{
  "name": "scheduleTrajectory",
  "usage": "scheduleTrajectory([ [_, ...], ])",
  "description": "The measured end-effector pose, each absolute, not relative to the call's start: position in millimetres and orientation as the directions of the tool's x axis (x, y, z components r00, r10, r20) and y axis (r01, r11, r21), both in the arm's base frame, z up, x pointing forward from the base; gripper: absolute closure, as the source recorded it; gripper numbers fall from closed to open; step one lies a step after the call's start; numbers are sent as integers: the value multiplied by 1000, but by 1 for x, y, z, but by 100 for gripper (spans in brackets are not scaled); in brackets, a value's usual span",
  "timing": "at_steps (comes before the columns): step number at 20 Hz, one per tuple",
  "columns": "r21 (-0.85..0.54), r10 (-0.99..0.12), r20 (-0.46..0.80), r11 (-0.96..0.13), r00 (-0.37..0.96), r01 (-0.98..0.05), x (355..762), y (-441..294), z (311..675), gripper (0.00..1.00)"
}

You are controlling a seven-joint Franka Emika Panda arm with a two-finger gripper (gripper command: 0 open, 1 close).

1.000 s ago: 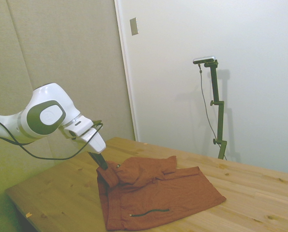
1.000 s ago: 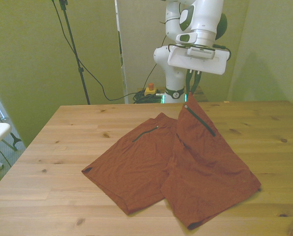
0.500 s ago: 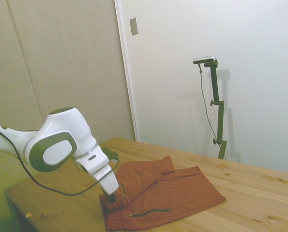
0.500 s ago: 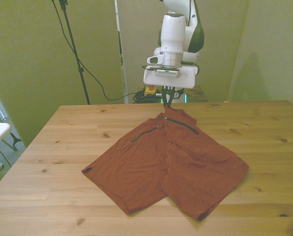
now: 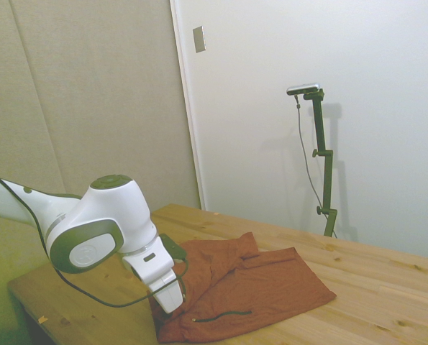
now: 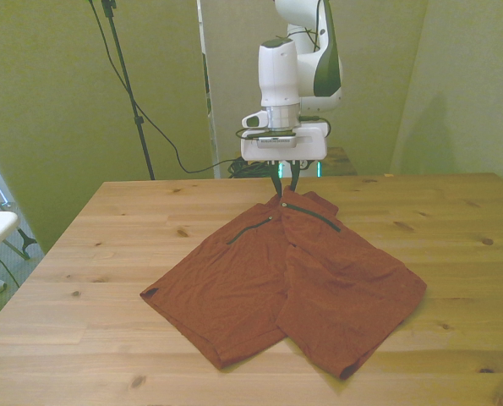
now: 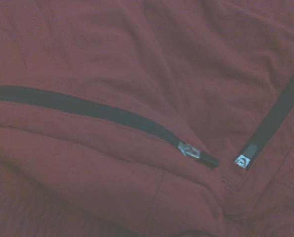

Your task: Fold the shorts

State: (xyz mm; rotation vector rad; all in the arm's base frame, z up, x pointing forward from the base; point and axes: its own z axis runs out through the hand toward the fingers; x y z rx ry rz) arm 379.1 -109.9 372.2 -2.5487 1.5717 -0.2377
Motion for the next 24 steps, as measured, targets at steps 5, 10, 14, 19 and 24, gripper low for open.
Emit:
scheduleTrajectory([
  [5, -172, -905, 46, -425, 423, -889, 378, -130, 354, 0],
  [10, -167, -907, 47, -420, 419, -892, 381, -136, 353, 0],
  [14, -141, -885, 150, -461, 441, -876, 383, -131, 377, 0],
  [19, -88, -830, 290, -518, 476, -851, 370, -72, 434, 0],
  [24, -51, -714, 436, -627, 548, -777, 379, -19, 467, 0],
])
